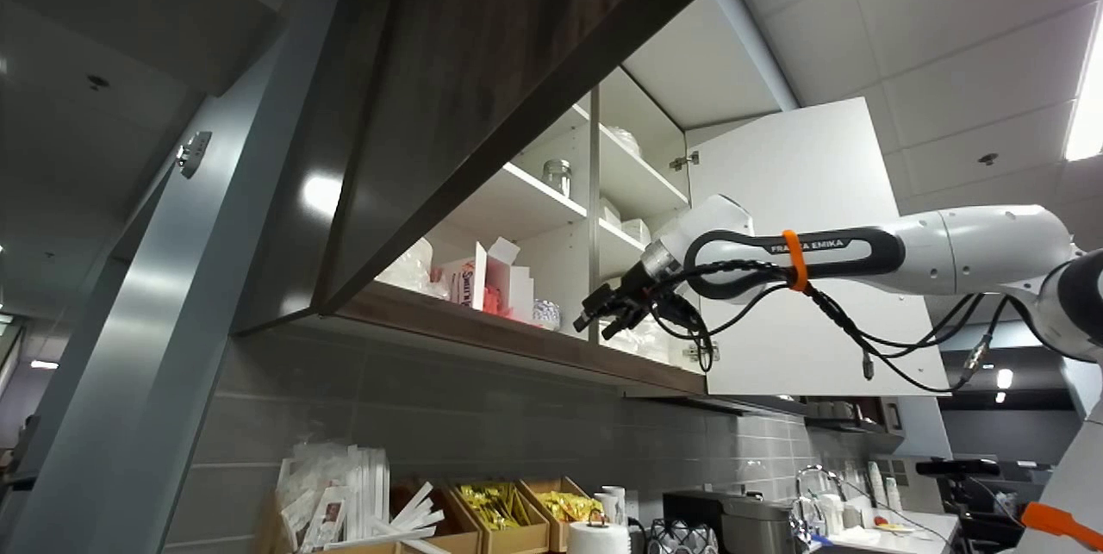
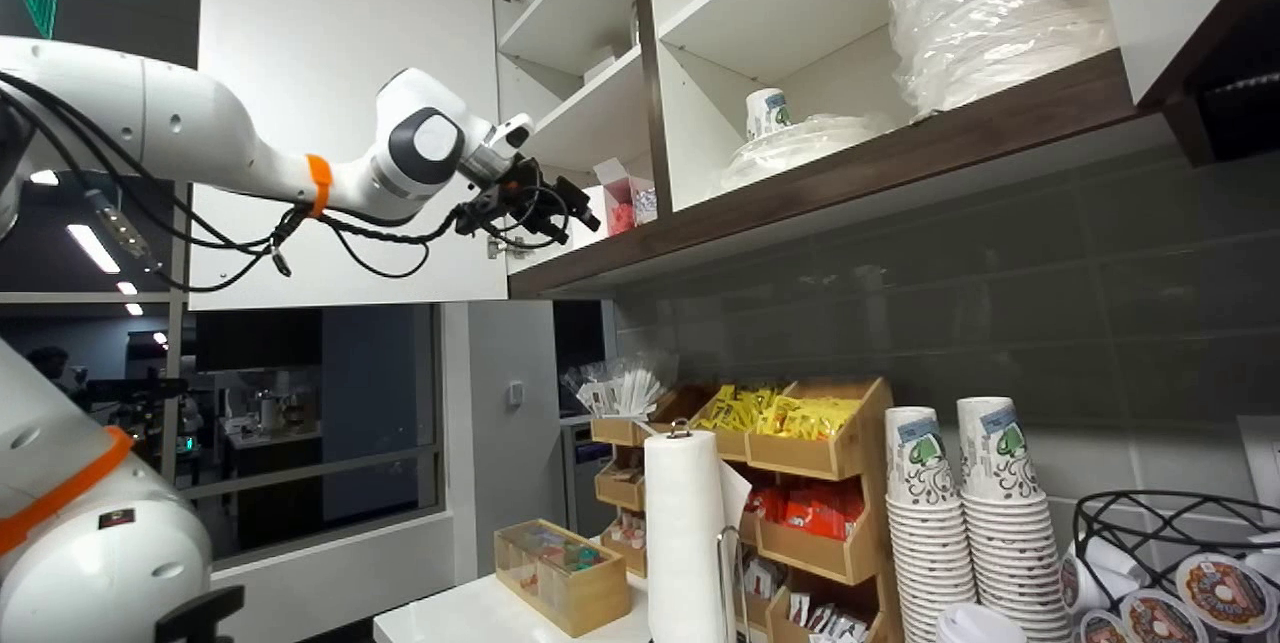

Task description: Put the pink object in the box in the top cabinet

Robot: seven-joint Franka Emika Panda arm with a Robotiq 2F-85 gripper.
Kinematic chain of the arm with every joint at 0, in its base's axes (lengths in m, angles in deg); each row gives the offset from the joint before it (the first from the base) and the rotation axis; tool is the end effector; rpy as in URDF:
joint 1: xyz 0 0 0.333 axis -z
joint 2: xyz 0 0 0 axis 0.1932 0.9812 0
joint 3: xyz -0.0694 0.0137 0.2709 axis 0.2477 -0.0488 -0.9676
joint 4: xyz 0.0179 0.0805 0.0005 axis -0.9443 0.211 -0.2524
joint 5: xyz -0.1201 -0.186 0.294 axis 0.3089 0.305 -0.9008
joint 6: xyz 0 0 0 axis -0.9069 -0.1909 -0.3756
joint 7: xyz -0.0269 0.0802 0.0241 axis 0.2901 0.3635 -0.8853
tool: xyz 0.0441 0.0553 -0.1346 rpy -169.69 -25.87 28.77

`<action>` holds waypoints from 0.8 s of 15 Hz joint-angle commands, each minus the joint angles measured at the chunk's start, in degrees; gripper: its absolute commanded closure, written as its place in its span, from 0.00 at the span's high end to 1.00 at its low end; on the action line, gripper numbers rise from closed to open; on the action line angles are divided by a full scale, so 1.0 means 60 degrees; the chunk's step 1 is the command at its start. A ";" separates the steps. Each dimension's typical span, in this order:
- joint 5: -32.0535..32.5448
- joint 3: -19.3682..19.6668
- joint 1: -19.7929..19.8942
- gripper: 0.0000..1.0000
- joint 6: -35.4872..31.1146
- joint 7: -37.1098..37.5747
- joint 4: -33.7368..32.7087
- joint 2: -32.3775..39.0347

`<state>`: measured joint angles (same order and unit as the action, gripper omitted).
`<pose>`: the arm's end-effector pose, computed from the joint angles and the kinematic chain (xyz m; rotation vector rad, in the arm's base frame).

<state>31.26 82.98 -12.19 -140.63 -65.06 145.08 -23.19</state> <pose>0.4185 0.0605 0.7034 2.7078 0.0403 1.5167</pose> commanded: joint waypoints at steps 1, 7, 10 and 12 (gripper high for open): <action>-0.0192 0.0247 -0.0185 1.00 0.2020 -0.0905 0.0169 -0.0656; -0.0109 0.0357 -0.0258 1.00 0.4894 -0.1741 0.0118 -0.0760; -0.0261 0.0459 -0.0518 1.00 0.5470 -0.2247 0.0380 -0.0619; -0.0019 0.0327 -0.0312 1.00 0.5151 -0.1907 0.0216 -0.0608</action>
<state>31.14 84.94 -14.03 -109.86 -76.53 146.54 -26.92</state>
